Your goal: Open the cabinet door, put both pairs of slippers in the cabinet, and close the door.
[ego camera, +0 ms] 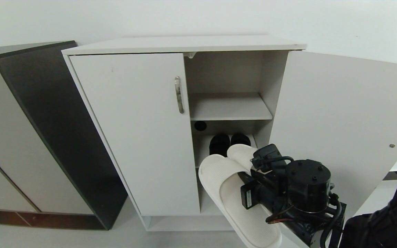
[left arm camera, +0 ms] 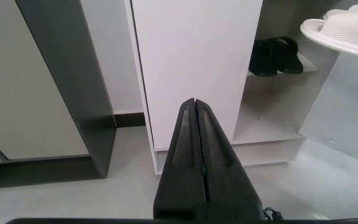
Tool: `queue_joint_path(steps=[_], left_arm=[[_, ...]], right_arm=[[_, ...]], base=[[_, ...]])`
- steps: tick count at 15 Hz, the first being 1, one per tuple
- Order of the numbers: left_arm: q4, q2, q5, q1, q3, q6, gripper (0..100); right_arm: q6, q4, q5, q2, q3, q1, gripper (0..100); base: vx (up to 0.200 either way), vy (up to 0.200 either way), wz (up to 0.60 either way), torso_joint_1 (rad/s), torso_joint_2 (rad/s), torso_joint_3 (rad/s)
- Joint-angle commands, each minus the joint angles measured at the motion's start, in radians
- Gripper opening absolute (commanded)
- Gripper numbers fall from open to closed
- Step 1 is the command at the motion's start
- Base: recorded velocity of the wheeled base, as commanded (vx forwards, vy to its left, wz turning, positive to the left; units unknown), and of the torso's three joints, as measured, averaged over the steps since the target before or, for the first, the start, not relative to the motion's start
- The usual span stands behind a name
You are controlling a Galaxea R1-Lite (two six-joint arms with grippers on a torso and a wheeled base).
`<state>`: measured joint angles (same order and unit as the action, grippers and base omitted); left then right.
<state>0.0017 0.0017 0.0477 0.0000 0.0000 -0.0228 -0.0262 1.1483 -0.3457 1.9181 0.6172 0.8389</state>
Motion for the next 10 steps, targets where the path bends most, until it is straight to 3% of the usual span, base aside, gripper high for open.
queue_joint_path(steps=[1,10], left_arm=[[0.0,0.0,0.0,0.0,0.0,0.0,0],[0.0,0.0,0.0,0.0,0.0,0.001,0]], right_arm=[[0.012,0.036,0.001,0.025,-0.021,0.0,0],[0.058,0.218,0.044,0.094,-0.044,-0.017,0]], base=[[0.0,0.0,0.0,0.0,0.0,0.0],[0.0,0.0,-0.07,0.0,0.0,0.001]])
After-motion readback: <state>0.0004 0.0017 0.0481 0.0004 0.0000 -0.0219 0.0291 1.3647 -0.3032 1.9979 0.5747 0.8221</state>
